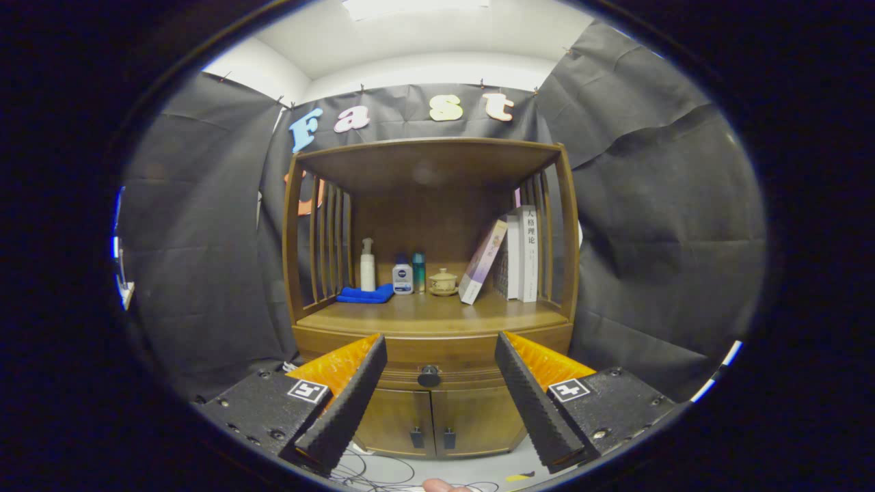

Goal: Pull open the drawer, take out the items inside it, and place them on the countertop above the cabinet.

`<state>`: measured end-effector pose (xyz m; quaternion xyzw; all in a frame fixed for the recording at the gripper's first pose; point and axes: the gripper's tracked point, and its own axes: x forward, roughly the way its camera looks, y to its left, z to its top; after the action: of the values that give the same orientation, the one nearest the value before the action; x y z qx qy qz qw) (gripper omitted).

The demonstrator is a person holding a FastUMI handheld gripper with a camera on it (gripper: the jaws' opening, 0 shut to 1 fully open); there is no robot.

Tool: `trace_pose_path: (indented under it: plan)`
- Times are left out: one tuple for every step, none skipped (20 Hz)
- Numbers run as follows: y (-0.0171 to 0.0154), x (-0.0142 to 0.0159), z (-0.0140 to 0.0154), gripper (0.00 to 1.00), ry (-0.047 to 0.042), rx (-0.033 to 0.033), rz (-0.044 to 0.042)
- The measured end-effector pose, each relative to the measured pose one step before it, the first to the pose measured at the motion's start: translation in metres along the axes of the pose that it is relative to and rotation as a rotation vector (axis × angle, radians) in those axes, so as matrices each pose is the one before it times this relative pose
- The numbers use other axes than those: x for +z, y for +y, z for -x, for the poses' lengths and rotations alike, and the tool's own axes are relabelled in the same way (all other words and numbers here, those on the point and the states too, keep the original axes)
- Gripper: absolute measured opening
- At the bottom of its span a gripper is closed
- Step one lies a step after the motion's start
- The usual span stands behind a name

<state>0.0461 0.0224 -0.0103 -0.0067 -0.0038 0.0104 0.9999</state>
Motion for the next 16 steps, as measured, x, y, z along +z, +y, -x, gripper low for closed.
trace_pose_path:
  plan:
    - [0.00459, -0.00555, -0.00811, 1.00, 0.00502, 0.00327, 0.00550]
    - [0.00395, -0.00349, -0.00838, 1.00, -0.00266, 0.00264, 0.00415]
    - [0.00062, -0.00498, -0.00918, 1.00, -0.00612, -0.00734, 0.00656]
    - [0.00124, -0.00664, -0.00954, 1.00, 0.00524, -0.00533, 0.00673]
    - [0.00338, -0.01098, -0.01001, 1.00, 0.00912, -0.00241, 0.00005]
    - [0.00281, -0.00907, -0.01123, 1.00, 0.00827, 0.00185, -0.00552]
    - [0.00107, -0.01078, -0.01109, 1.00, 0.02032, -0.00675, 0.00039]
    - [0.00240, -0.01128, -0.01026, 1.00, 0.01442, -0.00055, -0.00408]
    - [0.00042, -0.00726, -0.00936, 1.00, 0.00229, -0.00585, -0.00346]
    - [-0.00169, -0.00646, -0.01103, 1.00, 0.00154, -0.01498, 0.01196]
    - [-0.00125, -0.01073, -0.01128, 1.00, 0.01168, -0.00865, 0.01528]
    - [0.00116, -0.01023, -0.01062, 1.00, 0.01334, -0.00127, 0.00831]
    - [0.00072, -0.00950, -0.00939, 1.00, 0.00828, -0.00191, -0.00142]
    - [-0.00002, -0.00753, -0.00853, 1.00, 0.01513, -0.00390, -0.00235]
    - [-0.00093, -0.00657, -0.00927, 1.00, 0.01337, -0.00391, -0.00555]
    - [-0.00147, -0.00322, -0.01012, 1.00, 0.01034, -0.00311, -0.00967]
